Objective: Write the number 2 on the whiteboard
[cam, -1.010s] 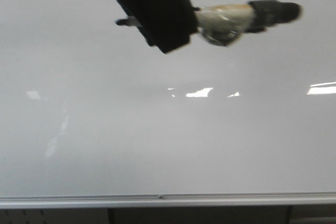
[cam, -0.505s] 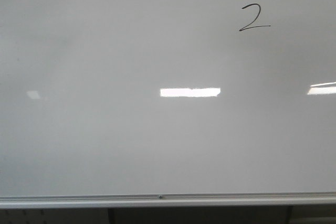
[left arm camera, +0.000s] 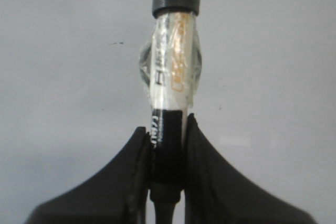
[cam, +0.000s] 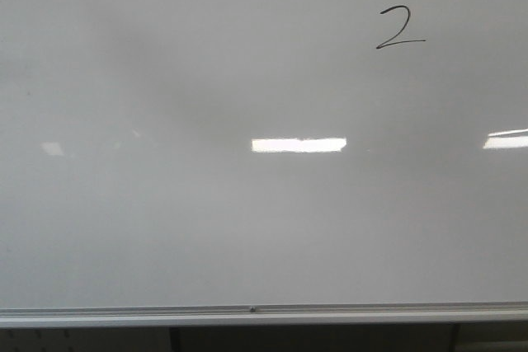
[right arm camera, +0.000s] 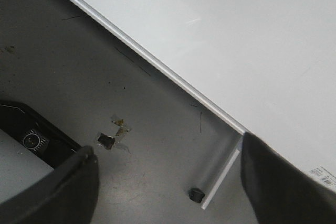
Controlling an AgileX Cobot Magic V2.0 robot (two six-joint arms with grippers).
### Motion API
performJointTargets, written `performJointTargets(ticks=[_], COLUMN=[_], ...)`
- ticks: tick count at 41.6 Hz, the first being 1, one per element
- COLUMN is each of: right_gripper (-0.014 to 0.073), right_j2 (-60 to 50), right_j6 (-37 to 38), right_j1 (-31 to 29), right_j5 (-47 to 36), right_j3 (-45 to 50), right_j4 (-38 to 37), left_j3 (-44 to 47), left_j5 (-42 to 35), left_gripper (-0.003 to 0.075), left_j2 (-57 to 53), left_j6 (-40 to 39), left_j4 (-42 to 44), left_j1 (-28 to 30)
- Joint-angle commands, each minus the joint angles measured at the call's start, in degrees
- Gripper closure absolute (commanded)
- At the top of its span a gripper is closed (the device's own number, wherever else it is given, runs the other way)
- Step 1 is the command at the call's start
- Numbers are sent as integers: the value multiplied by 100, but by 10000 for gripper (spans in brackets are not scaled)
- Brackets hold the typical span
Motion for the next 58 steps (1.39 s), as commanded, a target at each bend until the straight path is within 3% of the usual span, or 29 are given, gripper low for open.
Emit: performJointTargets(ticks=[1,19,25,34,44,52,58], right_gripper=[15,15,15,15,15,15,15], right_j2=[-8,-8,-8,-8,-8,-8,-8], right_j6=[20,20,20,20,24,91,892], right_j1=[-33,-33,-33,-33,-33,-33,-33], right_j5=[-344,-416,-464,-540,-710,-702,-624], right_j3=[-165,-165,-165,-165,-165,-176,-250], right_j4=[-42,-42,-42,-42,-42,-48,-117], left_j3=[-64,-64,-182,-393,-555,-558,-558], left_j5=[-1235,-3420,-3673,-3638,-3250,-2543,-1824], left_gripper=[664,663,650,541,290,279,279], left_j2=[135,1357,1759,2144,2120,1553,781], left_j6=[-55,-55,-55,-55,-55,-55,-55], left_j4=[-73,-63,-52,-18,86,250,580], left_j1=[4,4,4,4,4,4,4])
